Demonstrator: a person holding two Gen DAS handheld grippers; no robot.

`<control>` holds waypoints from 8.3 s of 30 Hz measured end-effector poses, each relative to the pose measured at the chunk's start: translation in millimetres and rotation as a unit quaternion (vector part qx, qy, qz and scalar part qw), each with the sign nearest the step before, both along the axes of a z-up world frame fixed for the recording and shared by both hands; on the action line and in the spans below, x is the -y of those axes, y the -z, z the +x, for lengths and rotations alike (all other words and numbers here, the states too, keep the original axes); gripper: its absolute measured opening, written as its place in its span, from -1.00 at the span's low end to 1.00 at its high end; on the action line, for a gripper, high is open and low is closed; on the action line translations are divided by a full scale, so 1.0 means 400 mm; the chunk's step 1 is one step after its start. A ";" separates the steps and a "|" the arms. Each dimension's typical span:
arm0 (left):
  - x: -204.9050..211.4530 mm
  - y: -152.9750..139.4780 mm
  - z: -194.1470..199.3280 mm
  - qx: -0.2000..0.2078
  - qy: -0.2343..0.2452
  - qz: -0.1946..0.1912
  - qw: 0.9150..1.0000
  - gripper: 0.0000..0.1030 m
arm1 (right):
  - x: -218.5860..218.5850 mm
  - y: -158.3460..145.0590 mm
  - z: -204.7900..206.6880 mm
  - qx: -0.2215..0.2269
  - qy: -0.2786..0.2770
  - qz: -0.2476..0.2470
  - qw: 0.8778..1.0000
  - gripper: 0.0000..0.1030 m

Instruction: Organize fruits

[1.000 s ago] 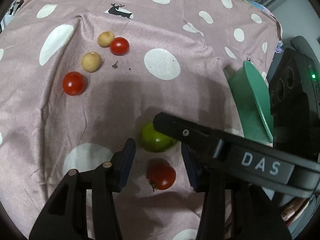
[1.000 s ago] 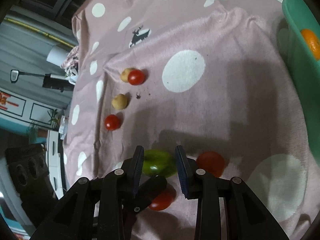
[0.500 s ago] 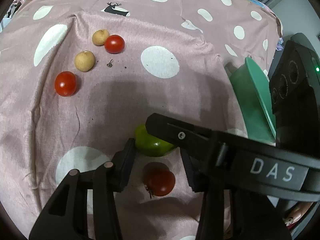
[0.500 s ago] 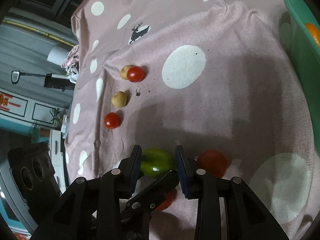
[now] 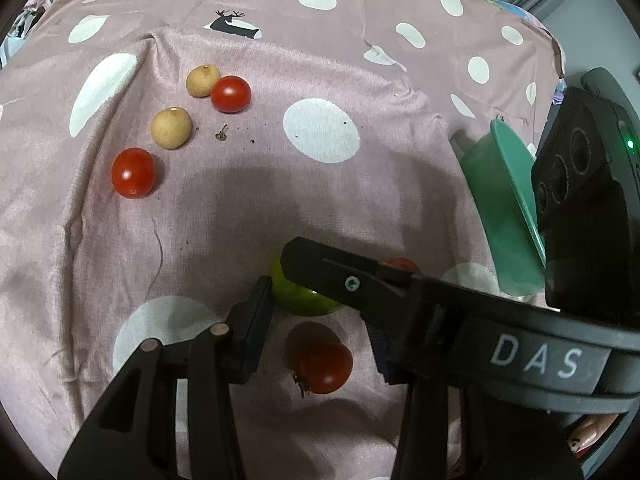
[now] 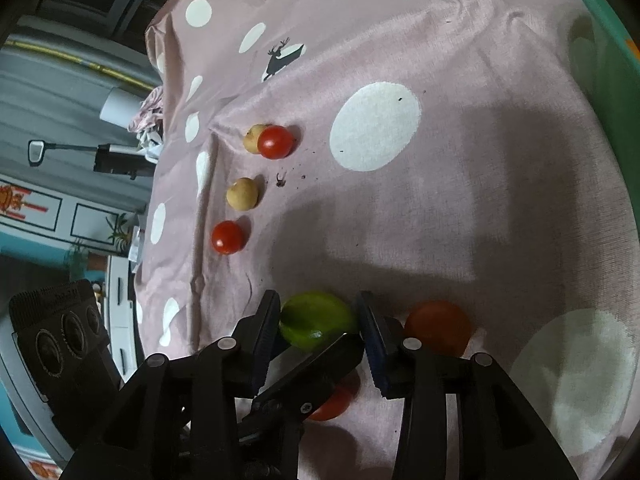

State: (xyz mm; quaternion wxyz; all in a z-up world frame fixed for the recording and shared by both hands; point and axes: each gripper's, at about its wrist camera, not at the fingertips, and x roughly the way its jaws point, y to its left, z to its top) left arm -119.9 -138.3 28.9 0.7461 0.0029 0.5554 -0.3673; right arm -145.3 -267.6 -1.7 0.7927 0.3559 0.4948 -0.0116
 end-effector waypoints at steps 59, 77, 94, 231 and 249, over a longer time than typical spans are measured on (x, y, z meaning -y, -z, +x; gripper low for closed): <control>0.007 -0.193 -0.094 0.151 0.020 -0.045 0.987 -0.15 | -0.023 -0.180 -0.072 0.115 -0.009 -0.068 0.991 -0.10; 0.244 -0.298 -0.222 0.224 0.144 -0.102 0.958 -0.15 | 0.162 -0.309 -0.274 0.204 0.125 -0.102 0.965 -0.10; 0.409 -0.239 -0.260 0.182 0.211 -0.110 0.954 -0.15 | 0.301 -0.266 -0.374 0.176 0.218 -0.090 0.956 -0.10; -0.028 -0.249 -0.031 0.154 -0.016 -0.067 0.986 -0.50 | 0.086 -0.228 -0.170 0.098 0.095 -0.199 0.971 -0.39; 0.204 -0.279 -0.202 0.180 0.093 -0.093 0.975 -0.50 | 0.250 -0.298 -0.368 0.141 0.252 -0.186 0.939 -0.39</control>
